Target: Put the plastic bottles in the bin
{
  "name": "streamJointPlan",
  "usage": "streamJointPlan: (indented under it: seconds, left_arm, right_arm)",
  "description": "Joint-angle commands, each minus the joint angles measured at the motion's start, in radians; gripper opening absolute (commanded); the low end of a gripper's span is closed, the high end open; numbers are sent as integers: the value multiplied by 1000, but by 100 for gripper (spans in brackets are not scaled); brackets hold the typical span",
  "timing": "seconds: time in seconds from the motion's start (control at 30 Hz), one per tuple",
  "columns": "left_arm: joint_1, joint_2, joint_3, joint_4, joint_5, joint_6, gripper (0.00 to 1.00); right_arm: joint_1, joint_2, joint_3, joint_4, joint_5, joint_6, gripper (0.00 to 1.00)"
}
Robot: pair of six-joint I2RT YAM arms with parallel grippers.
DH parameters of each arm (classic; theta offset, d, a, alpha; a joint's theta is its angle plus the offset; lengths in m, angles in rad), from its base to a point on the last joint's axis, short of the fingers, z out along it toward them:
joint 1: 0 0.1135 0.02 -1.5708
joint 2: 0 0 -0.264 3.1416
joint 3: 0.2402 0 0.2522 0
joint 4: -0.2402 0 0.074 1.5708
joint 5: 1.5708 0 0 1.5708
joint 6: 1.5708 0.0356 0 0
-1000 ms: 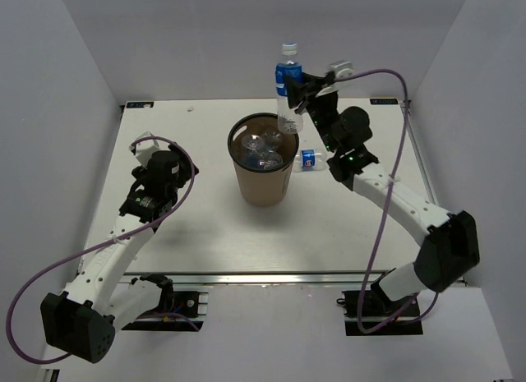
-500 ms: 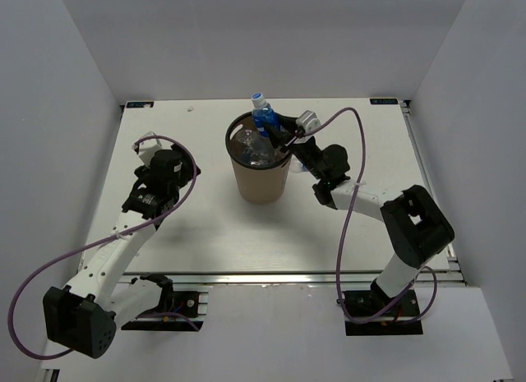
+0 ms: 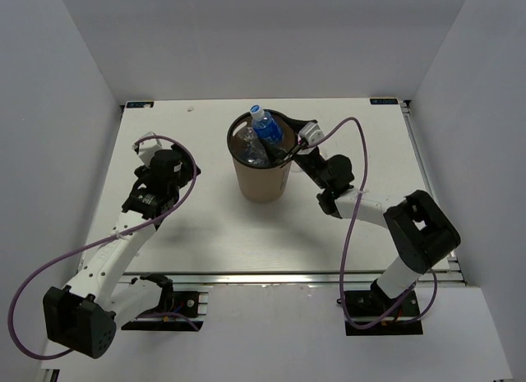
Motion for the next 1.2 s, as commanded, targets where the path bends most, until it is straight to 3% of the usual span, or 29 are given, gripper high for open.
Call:
streamJointPlan:
  seconds: [0.0, 0.47, 0.63, 0.77, 0.83, 0.9, 1.03, 1.17]
  left_arm:
    - [8, 1, -9, 1, 7, -2, 98]
    - [8, 15, -13, 6, 14, 0, 98]
    - [8, 21, -13, 9, 17, 3, 98]
    - [6, 24, -16, 9, 16, 6, 98]
    - [8, 24, -16, 6, 13, 6, 98]
    - [8, 23, -15, 4, 11, 7, 98]
    - [8, 21, -16, 4, 10, 9, 98]
    - [8, 24, -19, 7, 11, 10, 98]
  right_arm:
    - [1, -31, -37, 3, 34, -34, 89]
    - [-1, -177, 246, -475, -39, 58, 89]
    - [1, -136, 349, -582, -91, 49, 89]
    - [1, -42, 574, -779, -127, 71, 88]
    - [2, 1, 627, -854, -125, 80, 82]
    - [4, 21, 677, -886, -127, 82, 69]
    - [4, 62, 724, -1022, -89, 49, 51]
    - [4, 50, 656, -1052, -62, 39, 22]
